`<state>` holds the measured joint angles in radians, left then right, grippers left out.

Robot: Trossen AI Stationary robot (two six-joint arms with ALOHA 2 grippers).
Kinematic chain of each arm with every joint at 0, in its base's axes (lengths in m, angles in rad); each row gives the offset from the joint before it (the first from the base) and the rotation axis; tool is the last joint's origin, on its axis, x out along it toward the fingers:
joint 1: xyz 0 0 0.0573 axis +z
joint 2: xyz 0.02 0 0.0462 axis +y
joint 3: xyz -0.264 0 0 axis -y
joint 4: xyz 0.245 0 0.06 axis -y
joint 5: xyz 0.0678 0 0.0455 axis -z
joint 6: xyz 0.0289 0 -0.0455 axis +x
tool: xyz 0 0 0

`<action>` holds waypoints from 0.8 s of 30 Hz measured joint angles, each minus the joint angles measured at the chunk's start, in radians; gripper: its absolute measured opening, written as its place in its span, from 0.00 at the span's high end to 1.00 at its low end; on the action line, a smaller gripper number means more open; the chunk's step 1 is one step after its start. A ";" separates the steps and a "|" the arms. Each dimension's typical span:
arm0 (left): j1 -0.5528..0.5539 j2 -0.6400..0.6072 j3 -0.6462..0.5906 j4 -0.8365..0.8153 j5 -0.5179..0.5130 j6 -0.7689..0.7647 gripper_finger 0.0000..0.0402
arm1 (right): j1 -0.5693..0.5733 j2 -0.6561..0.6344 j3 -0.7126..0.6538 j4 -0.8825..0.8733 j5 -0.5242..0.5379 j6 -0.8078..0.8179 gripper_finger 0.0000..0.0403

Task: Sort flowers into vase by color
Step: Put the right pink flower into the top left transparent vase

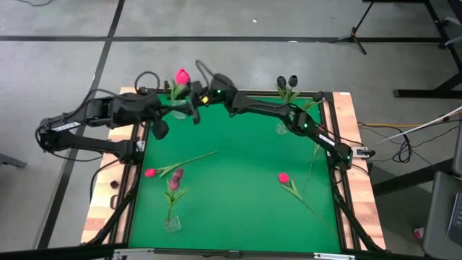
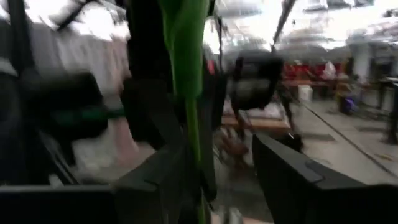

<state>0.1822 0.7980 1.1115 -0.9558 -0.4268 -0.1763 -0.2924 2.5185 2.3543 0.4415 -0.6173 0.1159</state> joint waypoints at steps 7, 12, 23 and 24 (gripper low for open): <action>0.060 0.006 0.000 -0.067 0.045 0.014 0.99 | 0.018 -0.014 0.002 -0.104 0.061 -0.094 0.54; 0.087 0.009 0.000 -0.075 0.052 0.033 0.99 | 0.016 -0.014 0.002 -0.117 0.081 -0.095 0.54; 0.133 0.038 0.000 -0.082 0.111 0.068 0.99 | 0.018 -0.014 0.002 -0.109 0.110 -0.096 0.67; 0.133 0.038 0.000 -0.082 0.111 0.071 0.99 | 0.018 -0.014 0.002 -0.111 0.110 -0.096 0.70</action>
<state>0.3154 0.8361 1.1110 -1.0377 -0.3157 -0.1051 -0.2744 2.5046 2.3558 0.3310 -0.5076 0.0200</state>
